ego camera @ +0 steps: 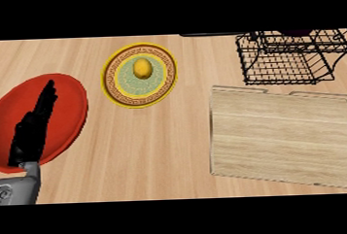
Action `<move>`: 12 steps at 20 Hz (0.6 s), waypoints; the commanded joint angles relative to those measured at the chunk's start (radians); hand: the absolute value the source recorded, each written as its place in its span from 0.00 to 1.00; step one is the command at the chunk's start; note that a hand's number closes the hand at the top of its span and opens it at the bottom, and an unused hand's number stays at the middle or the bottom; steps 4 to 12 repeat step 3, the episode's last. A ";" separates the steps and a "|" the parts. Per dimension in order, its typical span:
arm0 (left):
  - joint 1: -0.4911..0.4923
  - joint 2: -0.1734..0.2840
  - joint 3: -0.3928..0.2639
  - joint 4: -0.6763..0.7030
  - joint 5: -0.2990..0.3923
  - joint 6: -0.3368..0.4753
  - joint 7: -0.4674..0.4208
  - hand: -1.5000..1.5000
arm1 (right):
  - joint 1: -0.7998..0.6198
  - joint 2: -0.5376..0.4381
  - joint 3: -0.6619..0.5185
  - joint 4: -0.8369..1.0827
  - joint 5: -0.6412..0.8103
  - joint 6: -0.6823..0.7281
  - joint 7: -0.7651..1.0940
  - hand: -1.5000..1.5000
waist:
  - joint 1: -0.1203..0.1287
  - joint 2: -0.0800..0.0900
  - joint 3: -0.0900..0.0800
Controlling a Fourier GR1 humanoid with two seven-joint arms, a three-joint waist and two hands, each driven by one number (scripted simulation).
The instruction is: Pick the eggplant from the tray and place it in the tiered basket
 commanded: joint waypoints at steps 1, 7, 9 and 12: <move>0.016 -0.038 -0.028 0.016 -0.033 0.023 -0.020 0.50 | 0.127 -0.072 -0.100 -0.073 -0.118 0.117 -0.041 0.00 | -0.005 0.000 0.000; 0.034 -0.009 0.006 -0.051 -0.002 0.002 0.019 0.50 | 0.216 -0.092 -0.155 -0.064 -0.163 0.147 -0.118 0.00 | 0.001 0.000 0.001; 0.034 -0.009 0.006 -0.051 -0.002 0.002 0.019 0.50 | 0.216 -0.092 -0.155 -0.064 -0.163 0.147 -0.118 0.00 | 0.001 0.000 0.001; 0.034 -0.009 0.006 -0.051 -0.002 0.002 0.019 0.50 | 0.216 -0.092 -0.155 -0.064 -0.163 0.147 -0.118 0.00 | 0.001 0.000 0.001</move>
